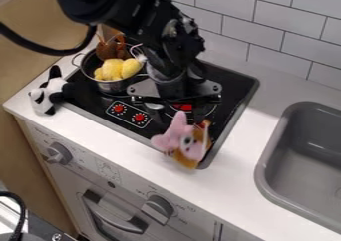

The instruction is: Put the stuff toy to the bottom right corner of the burner

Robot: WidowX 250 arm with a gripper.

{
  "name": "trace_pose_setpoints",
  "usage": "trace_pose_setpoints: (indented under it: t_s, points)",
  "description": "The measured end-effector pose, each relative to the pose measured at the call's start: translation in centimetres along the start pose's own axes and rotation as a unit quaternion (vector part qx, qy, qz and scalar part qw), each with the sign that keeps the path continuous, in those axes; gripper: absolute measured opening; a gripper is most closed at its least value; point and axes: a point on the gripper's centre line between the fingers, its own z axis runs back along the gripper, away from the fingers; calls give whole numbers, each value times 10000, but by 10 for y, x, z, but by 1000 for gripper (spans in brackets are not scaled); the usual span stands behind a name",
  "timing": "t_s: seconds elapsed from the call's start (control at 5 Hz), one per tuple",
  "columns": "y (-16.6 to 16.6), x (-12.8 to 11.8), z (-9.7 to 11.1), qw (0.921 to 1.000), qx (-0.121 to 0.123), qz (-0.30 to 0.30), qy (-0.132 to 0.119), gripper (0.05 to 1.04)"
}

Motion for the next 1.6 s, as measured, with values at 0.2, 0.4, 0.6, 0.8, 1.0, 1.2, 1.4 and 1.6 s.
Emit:
trace_pose_setpoints:
  t_s: [0.2,0.4,0.6,0.8,1.0,1.2,1.4,1.6]
  points:
    - [3,5,7,9999,-5,5,153,1003]
    - [6,14,20,9994,-34,48,334,999]
    - [14,26,35,9979,59,88,642,999]
    - [24,39,47,9966,121,30,811,999]
    - [34,52,57,9962,132,-43,863,999]
    - [47,60,57,9956,190,-116,913,999]
    - [55,64,55,9951,174,-168,956,999]
    - [62,73,53,9946,110,-179,1014,999]
